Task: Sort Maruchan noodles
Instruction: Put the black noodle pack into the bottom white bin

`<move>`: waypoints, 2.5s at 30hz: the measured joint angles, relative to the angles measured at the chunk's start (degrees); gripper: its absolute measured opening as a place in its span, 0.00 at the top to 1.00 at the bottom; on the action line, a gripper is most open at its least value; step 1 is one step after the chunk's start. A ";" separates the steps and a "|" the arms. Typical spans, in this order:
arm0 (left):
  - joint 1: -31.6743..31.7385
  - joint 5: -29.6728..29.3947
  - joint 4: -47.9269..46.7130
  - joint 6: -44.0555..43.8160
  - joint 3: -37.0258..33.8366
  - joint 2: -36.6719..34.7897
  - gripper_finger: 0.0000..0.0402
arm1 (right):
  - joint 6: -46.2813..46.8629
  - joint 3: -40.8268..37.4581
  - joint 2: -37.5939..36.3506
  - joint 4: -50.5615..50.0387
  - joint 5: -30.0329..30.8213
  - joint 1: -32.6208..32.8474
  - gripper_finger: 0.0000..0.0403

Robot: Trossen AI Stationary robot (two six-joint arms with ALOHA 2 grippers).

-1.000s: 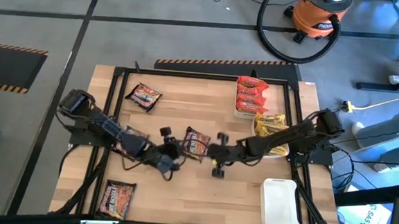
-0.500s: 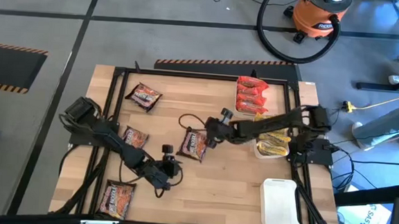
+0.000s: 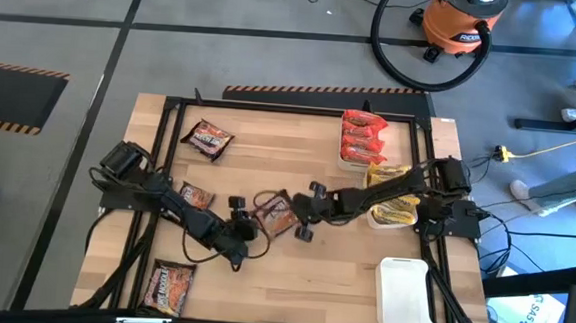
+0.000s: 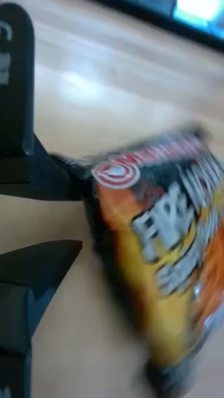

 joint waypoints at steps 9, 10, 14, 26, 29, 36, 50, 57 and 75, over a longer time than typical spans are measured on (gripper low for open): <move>1.35 -2.92 -1.27 -2.08 0.00 -0.01 0.74 | 3.76 1.10 -0.07 -1.72 -6.72 6.13 0.97; 1.27 -1.22 -1.82 -2.02 0.00 -0.28 0.74 | 3.76 2.13 -0.07 -3.69 -6.68 6.17 0.97; 0.01 5.29 -3.90 -2.48 0.06 -2.86 0.74 | 3.03 7.10 -1.91 -12.54 -4.99 6.25 0.97; -6.36 5.33 13.71 3.25 0.07 -7.79 0.74 | -7.76 15.46 -5.87 -16.48 -6.19 -4.96 0.97; -5.48 7.81 19.59 7.64 0.00 -5.80 0.74 | -9.34 15.36 -4.51 -16.00 -9.14 -7.98 0.92; -1.47 11.60 24.28 8.08 -0.06 0.18 0.74 | -9.42 15.39 -0.27 -11.09 -16.53 -12.12 0.55; -0.02 12.98 23.88 6.45 -0.17 3.87 0.74 | -8.90 15.41 6.82 -6.54 -30.58 -15.02 0.19; 0.30 13.42 23.82 5.90 -0.20 3.87 0.74 | -5.83 15.41 10.49 -2.07 -35.65 -15.96 0.20; 1.46 14.73 23.65 5.48 -0.50 3.87 0.74 | 0.54 15.39 13.11 -1.48 -57.16 -15.80 0.21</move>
